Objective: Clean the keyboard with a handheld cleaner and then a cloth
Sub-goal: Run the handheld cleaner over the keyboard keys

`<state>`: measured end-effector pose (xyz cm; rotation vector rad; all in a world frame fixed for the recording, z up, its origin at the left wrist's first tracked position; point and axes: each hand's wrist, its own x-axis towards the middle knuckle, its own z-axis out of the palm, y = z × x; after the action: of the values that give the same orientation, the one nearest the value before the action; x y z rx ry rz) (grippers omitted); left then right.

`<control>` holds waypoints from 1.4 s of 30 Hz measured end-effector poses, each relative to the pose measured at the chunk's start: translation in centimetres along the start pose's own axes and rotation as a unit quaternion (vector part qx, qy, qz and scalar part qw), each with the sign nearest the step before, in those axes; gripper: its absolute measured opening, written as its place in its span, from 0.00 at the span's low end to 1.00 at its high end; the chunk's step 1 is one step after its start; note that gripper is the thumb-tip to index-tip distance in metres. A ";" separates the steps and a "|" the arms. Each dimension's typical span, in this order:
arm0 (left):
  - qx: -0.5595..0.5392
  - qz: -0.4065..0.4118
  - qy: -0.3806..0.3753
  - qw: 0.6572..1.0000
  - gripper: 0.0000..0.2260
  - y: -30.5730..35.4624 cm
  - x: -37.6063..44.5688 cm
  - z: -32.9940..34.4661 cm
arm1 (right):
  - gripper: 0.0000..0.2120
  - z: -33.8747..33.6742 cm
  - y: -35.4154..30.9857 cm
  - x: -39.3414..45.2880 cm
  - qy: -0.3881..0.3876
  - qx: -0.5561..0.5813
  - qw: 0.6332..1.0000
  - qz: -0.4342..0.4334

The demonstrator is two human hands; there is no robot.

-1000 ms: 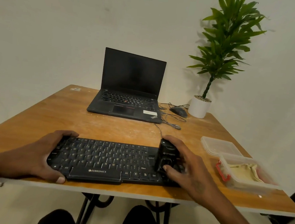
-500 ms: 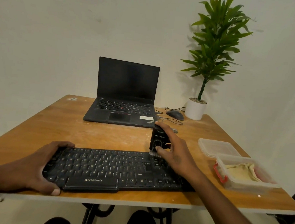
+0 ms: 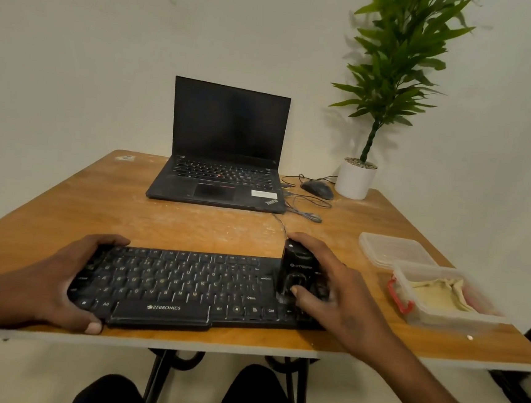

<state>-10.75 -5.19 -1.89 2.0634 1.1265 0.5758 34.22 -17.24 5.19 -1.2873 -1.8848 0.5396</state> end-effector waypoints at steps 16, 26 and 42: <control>0.026 -0.012 -0.019 0.999 0.55 2.4 -0.6 0.2 | 0.35 0.7 -0.1 0.8 0.006 0.022 1.000 0.006; 0.031 -0.023 -0.033 0.999 0.56 3.0 -0.8 0.1 | 0.35 2.2 0.2 4.2 0.008 -0.004 1.000 0.002; 0.055 -0.011 -0.023 0.998 0.56 3.1 -0.7 0.3 | 0.35 2.7 -1.8 -0.8 -0.024 0.010 1.000 0.000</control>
<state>-9.22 -7.12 0.24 2.1442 1.1765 0.4634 31.18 -18.54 4.56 -1.2712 -1.9141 0.5941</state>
